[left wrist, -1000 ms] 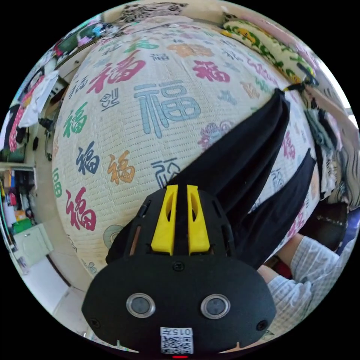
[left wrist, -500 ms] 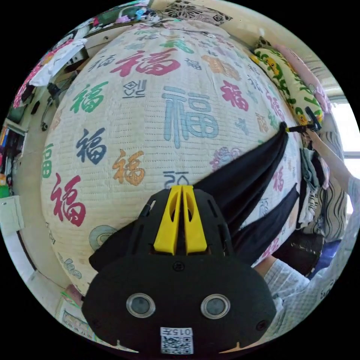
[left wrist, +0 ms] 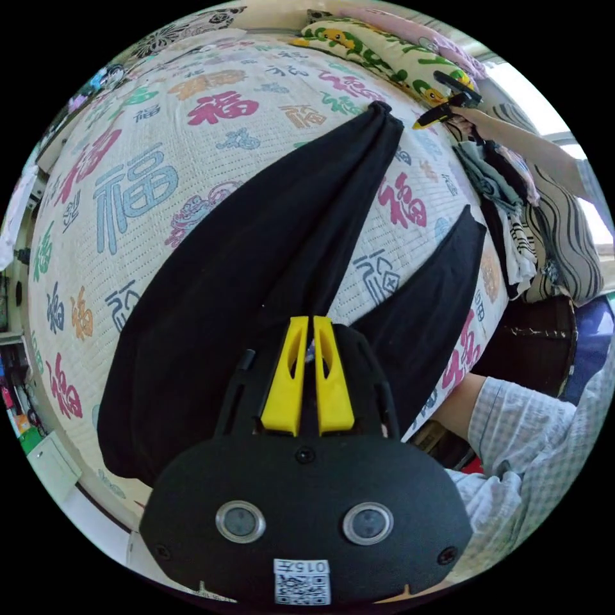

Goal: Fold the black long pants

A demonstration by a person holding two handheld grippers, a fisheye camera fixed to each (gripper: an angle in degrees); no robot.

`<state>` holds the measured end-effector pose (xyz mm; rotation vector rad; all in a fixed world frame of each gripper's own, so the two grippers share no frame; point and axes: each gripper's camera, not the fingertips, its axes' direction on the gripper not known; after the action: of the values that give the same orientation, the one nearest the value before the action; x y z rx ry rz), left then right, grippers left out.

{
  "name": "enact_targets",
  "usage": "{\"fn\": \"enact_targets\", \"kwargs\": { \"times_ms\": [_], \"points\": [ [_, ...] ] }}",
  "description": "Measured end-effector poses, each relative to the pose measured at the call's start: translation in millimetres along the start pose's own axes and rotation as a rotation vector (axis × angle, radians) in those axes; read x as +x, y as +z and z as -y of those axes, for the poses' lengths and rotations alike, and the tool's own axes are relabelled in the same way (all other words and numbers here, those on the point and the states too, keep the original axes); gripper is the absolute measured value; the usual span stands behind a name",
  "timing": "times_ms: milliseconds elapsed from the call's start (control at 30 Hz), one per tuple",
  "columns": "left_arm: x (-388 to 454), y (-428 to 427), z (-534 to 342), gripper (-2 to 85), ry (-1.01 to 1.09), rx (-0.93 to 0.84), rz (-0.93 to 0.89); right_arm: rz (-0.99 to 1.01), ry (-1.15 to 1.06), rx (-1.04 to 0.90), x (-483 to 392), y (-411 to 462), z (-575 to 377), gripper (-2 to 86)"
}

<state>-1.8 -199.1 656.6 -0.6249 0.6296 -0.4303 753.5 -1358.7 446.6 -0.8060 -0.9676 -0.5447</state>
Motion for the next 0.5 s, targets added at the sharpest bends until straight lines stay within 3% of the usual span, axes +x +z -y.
{"fn": "enact_targets", "kwargs": {
  "times_ms": [133, 200, 267, 500],
  "points": [
    [38.1, 15.1, 0.5, 0.5, 0.111, -0.046, 0.048, 0.029, 0.040, 0.029, 25.0, -9.4, -26.8, 0.9],
    [40.5, 27.8, 5.7, 0.5, 0.066, -0.059, 0.044, 0.159, 0.059, 0.058, 30.6, -4.9, -29.7, 7.2],
    [40.1, 40.1, 15.3, 0.6, -0.001, -0.078, 0.011, 0.276, 0.059, 0.088, 28.8, 1.3, -23.3, 7.9],
    [58.1, 58.3, 30.7, 0.4, 0.012, -0.083, 0.018, 0.174, 0.096, 0.076, 28.6, 20.5, -26.0, -0.6]
  ]
}}
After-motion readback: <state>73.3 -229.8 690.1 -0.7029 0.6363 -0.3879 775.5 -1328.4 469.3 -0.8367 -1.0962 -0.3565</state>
